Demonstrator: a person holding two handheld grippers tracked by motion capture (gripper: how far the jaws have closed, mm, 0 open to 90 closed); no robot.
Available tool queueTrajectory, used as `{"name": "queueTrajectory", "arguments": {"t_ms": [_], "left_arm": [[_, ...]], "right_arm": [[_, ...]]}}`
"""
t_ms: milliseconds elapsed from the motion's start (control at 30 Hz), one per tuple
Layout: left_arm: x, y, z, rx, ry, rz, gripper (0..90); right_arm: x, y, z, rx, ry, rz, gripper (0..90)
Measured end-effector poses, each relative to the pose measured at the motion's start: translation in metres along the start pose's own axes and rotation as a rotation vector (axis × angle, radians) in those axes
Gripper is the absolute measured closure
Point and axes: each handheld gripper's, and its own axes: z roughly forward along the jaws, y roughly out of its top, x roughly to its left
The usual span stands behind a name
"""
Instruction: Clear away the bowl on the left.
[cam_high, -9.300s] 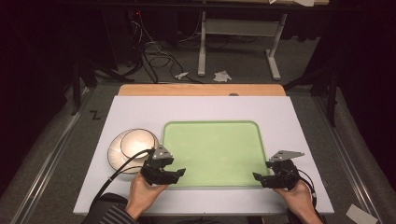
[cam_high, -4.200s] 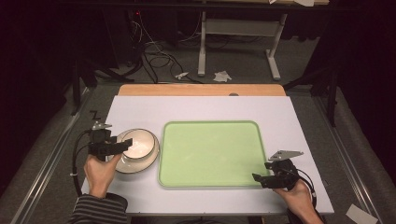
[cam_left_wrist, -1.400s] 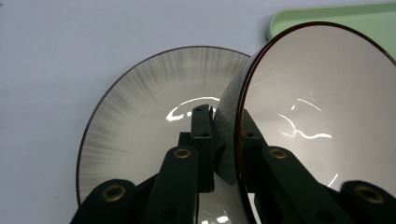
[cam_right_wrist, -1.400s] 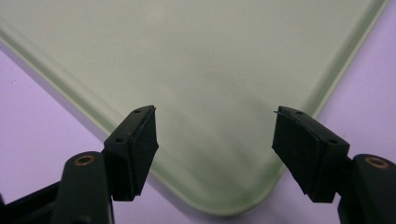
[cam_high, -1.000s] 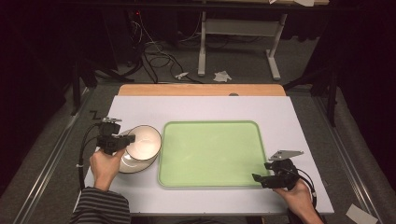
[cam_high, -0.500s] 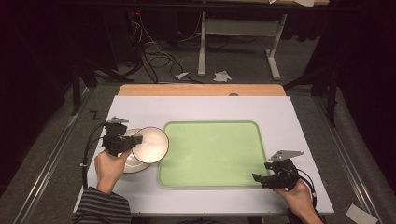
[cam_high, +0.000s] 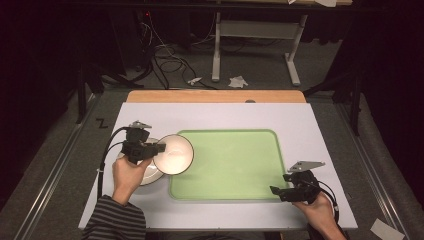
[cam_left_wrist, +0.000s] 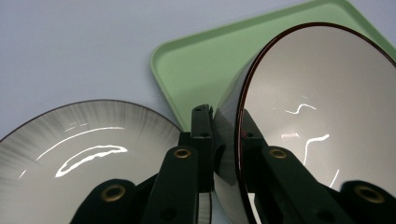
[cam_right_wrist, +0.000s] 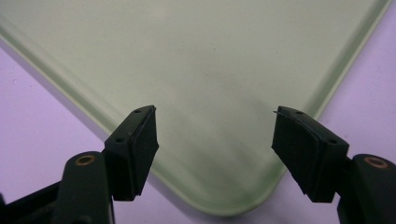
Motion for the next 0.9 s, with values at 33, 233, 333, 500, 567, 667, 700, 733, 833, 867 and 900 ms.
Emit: {"name": "queueTrajectory", "arguments": {"t_ms": [33, 233, 333, 500, 567, 667, 700, 733, 833, 867, 900], "left_arm": [[-0.003, 0.002, 0.001, 0.001, -0.002, 0.011, 82.2], [-0.019, 0.014, 0.008, 0.015, -0.024, 0.061, 82.2], [-0.026, 0.019, 0.013, 0.02, -0.032, 0.079, 82.2], [-0.034, 0.024, 0.023, 0.025, -0.064, 0.09, 82.2], [-0.037, 0.025, 0.027, 0.029, -0.072, 0.093, 82.2], [-0.04, 0.028, 0.034, 0.036, -0.079, 0.096, 82.2], [-0.041, 0.029, 0.036, 0.036, -0.08, 0.094, 82.2], [-0.042, 0.03, 0.038, 0.04, -0.083, 0.098, 82.2], [-0.046, 0.032, 0.043, 0.043, -0.096, 0.101, 82.2], [-0.047, 0.033, 0.045, 0.045, -0.103, 0.099, 82.2], [-0.048, 0.034, 0.047, 0.05, -0.113, 0.097, 82.2]], "right_arm": [[0.0, 0.0, 0.0, 0.0, 0.002, -0.002, 32.4], [0.0, 0.0, 0.0, 0.002, 0.004, -0.001, 32.4], [0.0, 0.0, 0.0, 0.0, 0.004, 0.001, 32.3], [0.0, 0.0, 0.0, -0.003, 0.002, -0.005, 32.4], [0.0, 0.0, 0.0, 0.0, 0.004, -0.002, 32.3], [-0.001, 0.0, 0.0, 0.001, 0.003, 0.001, 32.3], [0.0, 0.0, 0.0, 0.0, 0.003, -0.001, 32.3], [0.0, 0.0, 0.0, 0.001, 0.003, -0.001, 32.3], [0.0, 0.0, 0.0, -0.002, 0.003, -0.002, 32.3], [0.0, 0.0, 0.0, -0.002, 0.002, -0.003, 32.3], [0.001, 0.0, 0.0, -0.001, 0.002, -0.004, 32.3]]}}
